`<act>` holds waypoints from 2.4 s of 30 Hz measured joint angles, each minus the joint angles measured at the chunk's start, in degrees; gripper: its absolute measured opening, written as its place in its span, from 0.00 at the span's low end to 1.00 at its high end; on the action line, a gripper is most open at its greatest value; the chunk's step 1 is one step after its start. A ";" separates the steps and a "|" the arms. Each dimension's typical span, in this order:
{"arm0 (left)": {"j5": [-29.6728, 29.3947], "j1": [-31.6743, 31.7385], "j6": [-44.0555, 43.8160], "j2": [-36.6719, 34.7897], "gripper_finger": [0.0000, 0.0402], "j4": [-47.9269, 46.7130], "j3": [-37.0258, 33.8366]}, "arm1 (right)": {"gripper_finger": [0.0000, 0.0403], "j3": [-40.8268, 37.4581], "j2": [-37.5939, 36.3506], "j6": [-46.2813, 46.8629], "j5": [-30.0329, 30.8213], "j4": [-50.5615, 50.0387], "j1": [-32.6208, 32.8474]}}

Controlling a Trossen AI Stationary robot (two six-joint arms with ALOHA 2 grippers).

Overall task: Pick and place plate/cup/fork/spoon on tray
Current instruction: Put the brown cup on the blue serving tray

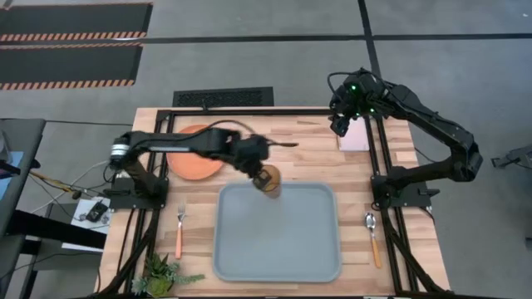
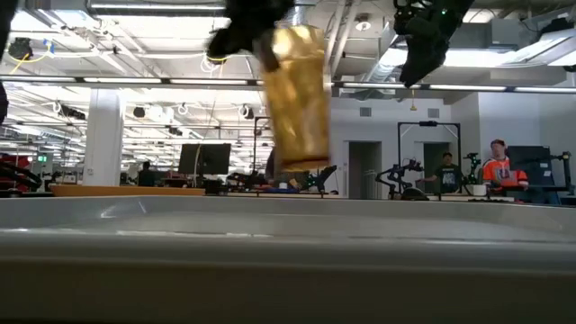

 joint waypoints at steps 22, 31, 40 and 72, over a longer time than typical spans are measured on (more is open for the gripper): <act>9.59 0.96 17.74 31.01 0.00 -3.93 36.76 | 0.68 0.02 -4.85 -1.57 1.45 -3.00 -9.14; 6.30 1.06 19.28 31.01 0.00 -4.03 36.84 | 0.68 0.02 -4.88 -1.67 1.34 -2.81 -9.28; 4.75 1.06 21.63 31.01 0.00 -5.50 36.74 | 0.68 0.02 -4.88 -1.54 1.31 -2.80 -9.29; 6.45 1.15 22.64 31.95 0.28 -0.14 35.79 | 0.68 0.00 -4.88 -1.04 1.31 -2.79 -9.34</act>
